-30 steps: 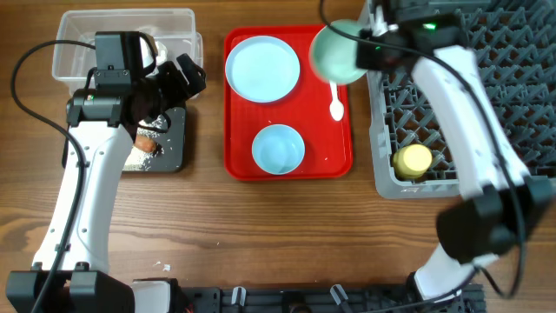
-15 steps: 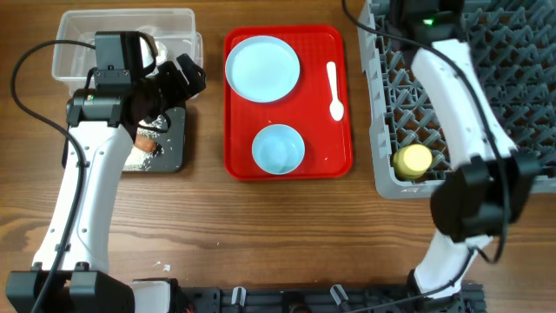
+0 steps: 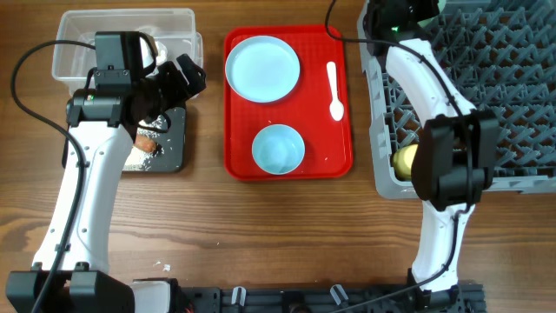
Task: Sort waste into correct bins and load items into the dishwasher rack
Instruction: 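Place the green bowl into the grey rack with the right gripper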
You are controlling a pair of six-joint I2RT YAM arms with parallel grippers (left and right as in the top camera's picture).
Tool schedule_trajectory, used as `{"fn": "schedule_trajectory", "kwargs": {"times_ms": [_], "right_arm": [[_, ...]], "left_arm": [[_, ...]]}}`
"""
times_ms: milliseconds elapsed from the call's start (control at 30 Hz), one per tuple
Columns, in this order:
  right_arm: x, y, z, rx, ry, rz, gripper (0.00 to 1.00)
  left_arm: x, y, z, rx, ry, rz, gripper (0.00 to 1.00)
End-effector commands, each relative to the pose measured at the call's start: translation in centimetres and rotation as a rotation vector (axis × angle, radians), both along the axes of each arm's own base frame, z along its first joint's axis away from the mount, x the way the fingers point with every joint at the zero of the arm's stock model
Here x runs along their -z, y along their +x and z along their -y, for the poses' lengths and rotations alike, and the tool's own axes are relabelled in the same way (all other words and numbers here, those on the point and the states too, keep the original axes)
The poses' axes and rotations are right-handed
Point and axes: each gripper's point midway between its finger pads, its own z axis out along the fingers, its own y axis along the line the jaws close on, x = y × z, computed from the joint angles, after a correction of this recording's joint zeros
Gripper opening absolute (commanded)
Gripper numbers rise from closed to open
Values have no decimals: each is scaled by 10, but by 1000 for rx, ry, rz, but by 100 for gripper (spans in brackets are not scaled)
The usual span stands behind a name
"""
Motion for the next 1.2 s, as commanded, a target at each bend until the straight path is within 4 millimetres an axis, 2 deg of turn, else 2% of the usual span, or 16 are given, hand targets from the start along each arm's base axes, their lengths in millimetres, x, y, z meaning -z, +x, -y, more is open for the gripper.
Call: {"fn": "schedule_trajectory", "kwargs": {"times_ms": [0,100,333,567,600,633,700,733,833,933,1000,1067,1167], "right_arm": [[17,-1,8,32,-48,-65,4],[26,-2,7,36,-55,-89,4],[62,-13,0,-30,-48,-291,4],[68,-17,-5,-4,15,-242,5],[70,-19,-8,-10,11,-258,8],[72,-20,-12,-17,7,-274,18],[75,-23,-21,-32,-1,-304,41],[77,-25,-33,-53,-8,-322,55],[76,-25,-47,-78,-11,-318,76],[66,-25,-58,-98,-9,-298,82],[52,-26,-63,-108,-4,-270,85],[36,-27,-66,-115,3,-237,87],[-2,-32,-66,-110,44,-137,89]], "left_arm": [[-4,2,2,20,8,14,100],[-4,2,2,20,8,14,100],[-4,2,2,20,8,14,100],[-4,2,2,20,8,14,100],[-4,2,2,20,8,14,100],[-4,2,2,20,8,14,100],[-4,2,2,20,8,14,100],[-4,2,2,20,8,14,100],[-4,2,2,20,8,14,100],[-4,2,2,20,8,14,100],[-4,2,2,20,8,14,100],[-4,2,2,20,8,14,100],[-4,2,2,20,8,14,100]]}}
